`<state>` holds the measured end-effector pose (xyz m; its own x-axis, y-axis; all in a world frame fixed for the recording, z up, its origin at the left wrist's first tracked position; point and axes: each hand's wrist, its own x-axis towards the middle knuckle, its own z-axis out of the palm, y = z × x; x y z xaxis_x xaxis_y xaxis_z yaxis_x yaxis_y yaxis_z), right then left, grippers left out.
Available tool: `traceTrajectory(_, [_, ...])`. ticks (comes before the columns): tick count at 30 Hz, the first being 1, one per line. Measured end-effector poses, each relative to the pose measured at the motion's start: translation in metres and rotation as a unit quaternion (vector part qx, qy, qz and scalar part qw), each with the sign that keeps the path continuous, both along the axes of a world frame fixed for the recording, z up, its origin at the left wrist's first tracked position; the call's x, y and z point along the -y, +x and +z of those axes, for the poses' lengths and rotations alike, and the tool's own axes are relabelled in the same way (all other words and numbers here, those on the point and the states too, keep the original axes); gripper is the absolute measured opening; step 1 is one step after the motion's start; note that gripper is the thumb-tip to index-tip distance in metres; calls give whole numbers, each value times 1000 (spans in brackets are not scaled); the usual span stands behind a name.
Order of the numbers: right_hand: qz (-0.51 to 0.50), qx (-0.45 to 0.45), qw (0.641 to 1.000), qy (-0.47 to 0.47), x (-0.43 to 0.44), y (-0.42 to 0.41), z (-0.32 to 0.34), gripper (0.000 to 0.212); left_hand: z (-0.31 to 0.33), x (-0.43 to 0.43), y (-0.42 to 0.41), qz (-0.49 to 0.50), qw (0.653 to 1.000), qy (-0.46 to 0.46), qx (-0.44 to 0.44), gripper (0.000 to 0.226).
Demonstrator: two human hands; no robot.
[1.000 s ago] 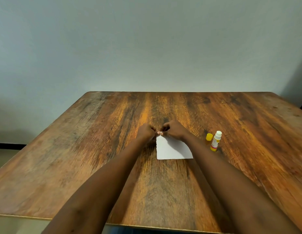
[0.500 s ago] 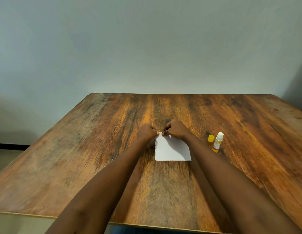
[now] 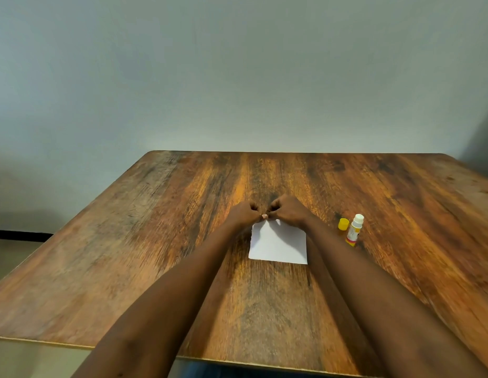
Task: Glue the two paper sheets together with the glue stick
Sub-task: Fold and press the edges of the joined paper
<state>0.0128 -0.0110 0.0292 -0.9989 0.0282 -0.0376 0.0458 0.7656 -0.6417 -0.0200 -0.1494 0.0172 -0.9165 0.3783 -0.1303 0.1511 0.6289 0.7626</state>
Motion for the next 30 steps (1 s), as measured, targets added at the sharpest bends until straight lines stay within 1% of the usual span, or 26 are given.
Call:
traceTrajectory(2, [1, 0, 1000, -12, 1, 1, 1, 16, -1, -1, 0, 15, 1000, -4, -10, 6])
traceTrajectory(4, [2, 3, 1000, -14, 0, 2, 1, 17, -1, -2, -1, 31, 1000, 3, -7, 12])
traceTrajectory(6, [2, 9, 1000, -6, -2, 3, 1, 18, 0, -2, 0, 36, 999, 12, -2, 18])
traceTrajectory(11, [-2, 30, 999, 32, -10, 3, 3, 23, 0, 1, 0, 50, 999, 17, -8, 22])
traceTrajectory(15, [-12, 25, 999, 28, -17, 8, 0, 24, -1, 9, -3, 63, 998, 23, 3, 25])
traceTrajectory(17, [-18, 18, 999, 24, -15, 10, 0, 24, -2, 9, -3, 57, 998, 8, -5, 25])
traceTrajectory(20, [-15, 22, 999, 22, -11, 12, 0, 24, -2, 5, -1, 33, 998, -39, -31, 25])
traceTrajectory(23, [-15, 19, 1000, 15, -9, 12, 3, 24, -1, 3, 0, 2, 998, -40, -37, 29])
traceTrajectory(26, [-22, 12, 1000, 13, -7, 13, 4, 23, -1, 0, 1, -14, 997, -52, -58, 23])
traceTrajectory(30, [-16, 26, 1000, 4, -7, 16, 3, 20, -4, 0, 3, 30, 997, -37, -57, 18])
